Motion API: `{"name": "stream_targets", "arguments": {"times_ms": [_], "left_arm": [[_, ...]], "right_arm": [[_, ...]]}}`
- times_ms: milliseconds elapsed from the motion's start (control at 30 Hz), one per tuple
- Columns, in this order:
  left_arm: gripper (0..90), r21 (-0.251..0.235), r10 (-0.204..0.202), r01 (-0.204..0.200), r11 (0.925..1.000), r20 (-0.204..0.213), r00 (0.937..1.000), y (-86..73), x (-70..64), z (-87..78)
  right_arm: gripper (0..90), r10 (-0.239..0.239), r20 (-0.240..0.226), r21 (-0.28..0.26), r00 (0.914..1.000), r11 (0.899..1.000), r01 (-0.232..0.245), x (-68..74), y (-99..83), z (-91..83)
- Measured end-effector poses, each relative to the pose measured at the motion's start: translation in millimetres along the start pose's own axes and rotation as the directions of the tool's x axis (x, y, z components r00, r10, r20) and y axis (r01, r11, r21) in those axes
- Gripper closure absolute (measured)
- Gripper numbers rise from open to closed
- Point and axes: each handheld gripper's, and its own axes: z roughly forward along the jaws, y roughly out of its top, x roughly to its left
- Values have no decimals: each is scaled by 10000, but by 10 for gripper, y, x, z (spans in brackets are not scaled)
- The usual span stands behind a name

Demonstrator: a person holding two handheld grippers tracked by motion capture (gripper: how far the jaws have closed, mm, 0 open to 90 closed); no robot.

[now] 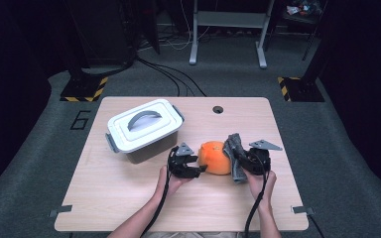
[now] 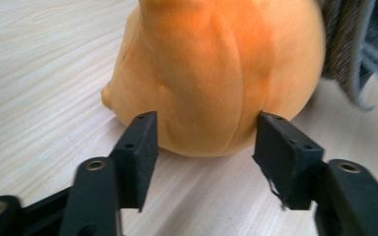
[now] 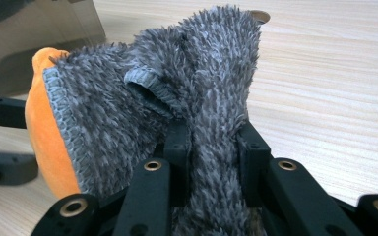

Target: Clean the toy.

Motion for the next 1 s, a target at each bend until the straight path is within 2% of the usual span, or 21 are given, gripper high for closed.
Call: {"name": "stream_targets", "arguments": {"times_ms": [67, 200, 300, 400, 500, 567, 700, 767, 800, 867, 933, 1000], "left_arm": [[393, 13, 264, -264, 9997, -138, 9996, 1, -10, 33], [529, -104, 954, -956, 9954, -191, 9953, 17, -58, 86], [672, -211, 863, -865, 9960, -106, 9962, 20, -60, 91], [756, -144, 368, -366, 9992, 156, 9992, 33, -39, 70], [779, -94, -172, 174, 9998, 277, 9995, 50, -43, 51], [783, 8, -456, 456, 9990, 461, 9979, 69, -55, 35], [787, 83, -1021, 1018, 9948, 756, 9919, 108, -79, 15], [787, 128, -1329, 1323, 9911, 1016, 9859, 114, -71, 10], [787, 103, -1323, 1319, 9912, 996, 9862, 113, -67, 9], [786, 164, -1642, 1634, 9864, 1191, 9792, 100, -29, 0], [786, 153, -1795, 1790, 9837, 1237, 9760, 90, -11, -1], [786, 132, -1756, 1753, 9844, 1215, 9769, 90, -6, -1]], "right_arm": [[717, -21, 22, -6, 10000, 10000, 21, -6, 6, 10], [717, 20, 75, 6, 10000, 10000, -20, -19, 11, 25], [717, 19, 123, -20, 9999, 10000, -19, -35, 10, 21], [717, 15, 95, -183, 10000, 9998, -13, -39, 15, -19], [716, -4, 51, -373, 10000, 9993, 6, -4, 37, -91], [717, -258, -32, -549, 9997, 9982, 256, 46, 72, -151], [717, -708, -278, -689, 9971, 9952, 688, 217, 154, -206], [716, -926, -370, -687, 9950, 9936, 899, 302, 187, -205], [716, -1039, -419, -682, 9937, 9926, 1009, 357, 206, -199], [716, -1241, -490, -698, 9911, 9902, 1206, 427, 223, -184], [715, -1459, -578, -674, 9876, 9876, 1420, 494, 230, -157], [714, -1675, -645, -628, 9838, 9845, 1635, 552, 230, -122]]}}
